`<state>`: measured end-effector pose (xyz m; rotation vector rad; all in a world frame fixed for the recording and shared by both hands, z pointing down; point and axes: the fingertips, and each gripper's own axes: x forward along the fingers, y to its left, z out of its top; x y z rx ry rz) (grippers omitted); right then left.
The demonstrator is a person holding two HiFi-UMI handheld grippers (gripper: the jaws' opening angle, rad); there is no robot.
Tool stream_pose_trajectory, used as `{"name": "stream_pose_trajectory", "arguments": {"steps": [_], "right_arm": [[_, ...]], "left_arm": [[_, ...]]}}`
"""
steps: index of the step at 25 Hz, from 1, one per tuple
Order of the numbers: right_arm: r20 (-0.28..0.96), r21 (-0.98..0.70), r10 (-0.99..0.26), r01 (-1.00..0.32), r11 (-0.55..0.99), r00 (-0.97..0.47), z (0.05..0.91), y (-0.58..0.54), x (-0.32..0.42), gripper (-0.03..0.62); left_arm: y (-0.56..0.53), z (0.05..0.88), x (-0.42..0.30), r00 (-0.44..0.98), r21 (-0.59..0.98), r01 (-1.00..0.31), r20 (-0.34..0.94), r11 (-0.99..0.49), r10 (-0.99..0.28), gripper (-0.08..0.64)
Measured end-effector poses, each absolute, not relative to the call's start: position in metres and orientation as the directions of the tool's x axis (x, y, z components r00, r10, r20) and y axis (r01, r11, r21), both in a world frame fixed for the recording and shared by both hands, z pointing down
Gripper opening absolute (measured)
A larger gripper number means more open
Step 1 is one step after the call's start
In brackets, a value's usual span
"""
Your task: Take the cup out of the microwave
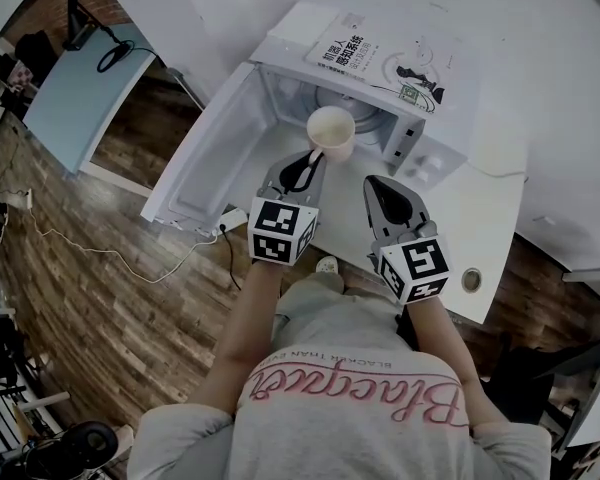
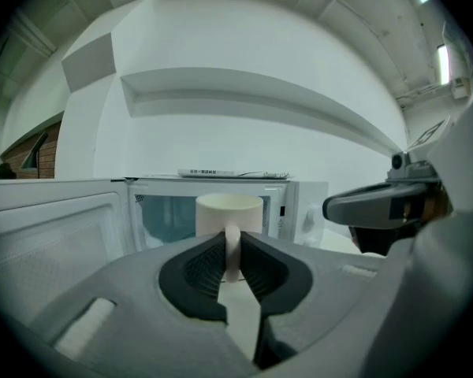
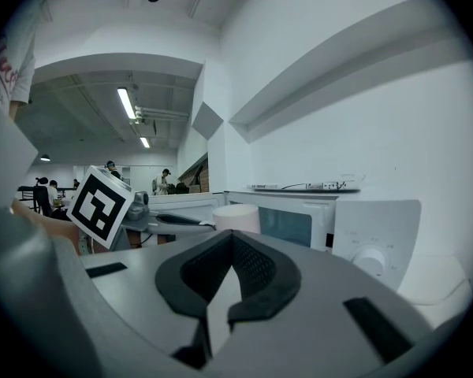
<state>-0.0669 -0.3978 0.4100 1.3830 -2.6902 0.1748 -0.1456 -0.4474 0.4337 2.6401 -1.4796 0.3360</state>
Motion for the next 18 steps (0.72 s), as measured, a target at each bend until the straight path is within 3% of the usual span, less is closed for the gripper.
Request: {"name": "stream_pose_trajectory", "arguments": {"steps": [18], "right_arm": [[0.069,0.023,-0.797,-0.798,0.603,-0.600,0.370,-0.390,-0.063,0.009]], "left_arm": [[-0.415,0.382,-0.137,0.511,-0.037,-0.849,0.196,-0.527,-0.837,0.044]]}}
